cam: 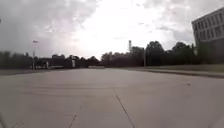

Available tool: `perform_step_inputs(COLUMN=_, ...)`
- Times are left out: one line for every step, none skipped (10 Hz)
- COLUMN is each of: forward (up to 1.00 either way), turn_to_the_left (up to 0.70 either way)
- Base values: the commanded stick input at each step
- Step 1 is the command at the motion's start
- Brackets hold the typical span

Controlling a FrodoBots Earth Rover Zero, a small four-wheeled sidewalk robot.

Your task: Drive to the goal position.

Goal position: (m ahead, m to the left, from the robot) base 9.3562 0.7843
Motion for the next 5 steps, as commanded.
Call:
perform_step_inputs(forward=0.70, turn_to_the_left=-0.01)
perform_step_inputs(forward=0.70, turn_to_the_left=-0.01)
perform_step_inputs(forward=0.70, turn_to_the_left=-0.01)
perform_step_inputs(forward=0.70, turn_to_the_left=-0.01)
perform_step_inputs(forward=0.70, turn_to_the_left=-0.01)
